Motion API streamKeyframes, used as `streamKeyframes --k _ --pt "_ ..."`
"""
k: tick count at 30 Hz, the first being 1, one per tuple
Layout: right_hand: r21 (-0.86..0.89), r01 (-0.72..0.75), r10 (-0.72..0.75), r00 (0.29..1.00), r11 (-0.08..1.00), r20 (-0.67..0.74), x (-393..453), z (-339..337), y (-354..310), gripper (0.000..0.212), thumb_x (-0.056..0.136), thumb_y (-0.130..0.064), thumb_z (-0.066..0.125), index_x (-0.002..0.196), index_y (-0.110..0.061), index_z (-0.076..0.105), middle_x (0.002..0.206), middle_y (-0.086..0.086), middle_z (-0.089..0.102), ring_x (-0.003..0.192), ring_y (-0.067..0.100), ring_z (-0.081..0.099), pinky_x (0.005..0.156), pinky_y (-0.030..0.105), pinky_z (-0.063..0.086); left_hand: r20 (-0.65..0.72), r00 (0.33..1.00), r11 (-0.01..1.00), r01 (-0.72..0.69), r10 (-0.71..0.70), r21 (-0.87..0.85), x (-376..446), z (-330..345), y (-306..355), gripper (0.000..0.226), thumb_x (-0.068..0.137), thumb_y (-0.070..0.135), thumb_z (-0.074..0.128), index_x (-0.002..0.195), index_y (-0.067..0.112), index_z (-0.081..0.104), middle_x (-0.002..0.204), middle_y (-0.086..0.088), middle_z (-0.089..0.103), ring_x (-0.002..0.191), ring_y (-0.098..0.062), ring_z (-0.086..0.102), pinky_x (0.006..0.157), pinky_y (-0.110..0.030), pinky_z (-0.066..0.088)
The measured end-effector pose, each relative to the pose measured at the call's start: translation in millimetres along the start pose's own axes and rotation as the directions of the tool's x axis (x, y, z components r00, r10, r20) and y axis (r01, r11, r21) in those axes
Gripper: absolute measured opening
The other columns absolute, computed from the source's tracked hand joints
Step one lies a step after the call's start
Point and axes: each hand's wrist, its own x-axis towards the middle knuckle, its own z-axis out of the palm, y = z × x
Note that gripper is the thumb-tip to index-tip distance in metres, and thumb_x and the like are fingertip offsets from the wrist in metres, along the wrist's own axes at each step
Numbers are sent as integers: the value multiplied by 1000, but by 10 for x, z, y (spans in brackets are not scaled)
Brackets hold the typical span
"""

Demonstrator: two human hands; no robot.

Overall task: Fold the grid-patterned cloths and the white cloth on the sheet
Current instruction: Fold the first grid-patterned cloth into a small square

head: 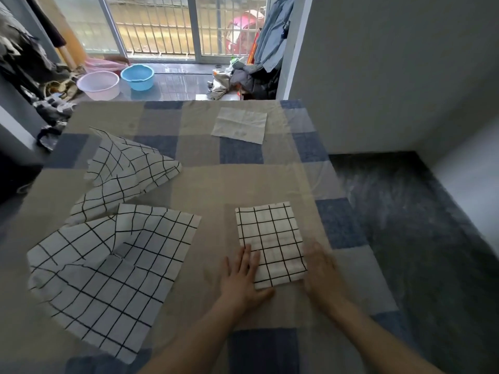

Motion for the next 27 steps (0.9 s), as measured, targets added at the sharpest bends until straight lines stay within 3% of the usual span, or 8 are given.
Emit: streamKeyframes --k 3,6,9,13,18,22,25,27 --pt "-49 142 -135 983 989 125 -88 -11 -207 69 86 -37 48 149 -24 23 155 4 27 141 24 28 116 39 21 -24 1000 1000 -1 1 5 -14 -27 36 100 77 80 16 152 23 -17 152 -1 -35 144 -21 -27 115 -54 -12" --pt "-92 97 -78 979 991 190 -87 24 -282 77 79 -51 51 148 -30 22 156 -2 21 143 22 21 118 42 19 -168 986 998 11 -2 56 -21 -27 64 91 81 70 14 155 17 6 159 -10 -14 149 -27 -6 117 -53 8" --pt "-143 112 -88 982 983 166 -35 -63 -328 75 72 -55 58 139 -33 32 145 -3 33 131 23 34 110 42 29 -46 999 996 -17 21 92 -35 -93 98 94 74 63 -4 154 14 -1 161 -16 -12 148 -31 -13 119 -48 2" --pt "-207 103 -72 986 973 150 43 -155 -385 66 69 -51 65 127 -30 41 133 0 42 118 26 45 99 42 38 -104 994 996 -36 44 84 0 -324 91 60 98 45 22 148 12 27 159 -17 17 147 -31 13 119 -43 17" --pt "-185 137 -139 990 973 4 143 -267 -451 21 79 -17 59 99 -23 63 108 1 60 103 25 58 84 38 41 -104 992 996 -64 71 67 -10 -537 54 41 102 39 25 121 20 57 134 -8 51 127 -23 43 105 -41 32" --pt "-98 211 -206 977 973 58 44 -434 -487 15 86 -21 53 96 -26 63 100 -7 63 97 15 57 91 34 38 -42 988 988 -152 151 -4 -270 -630 -64 39 103 40 26 103 22 61 108 -3 64 103 -21 57 106 -42 33" --pt "37 260 -262 960 965 101 -169 -465 -440 7 84 -27 58 87 -26 64 89 -10 62 85 8 58 79 25 44 -38 969 967 -247 245 -61 -549 -566 -217 38 103 43 26 99 25 59 103 0 63 100 -18 57 105 -38 33" --pt "118 239 -256 952 964 168 -306 -467 -395 7 83 -31 60 85 -27 64 82 -14 59 79 6 58 70 21 45 -48 955 947 -296 292 -123 -728 -522 -261 42 103 45 25 92 22 58 94 -1 63 93 -19 57 93 -31 37"
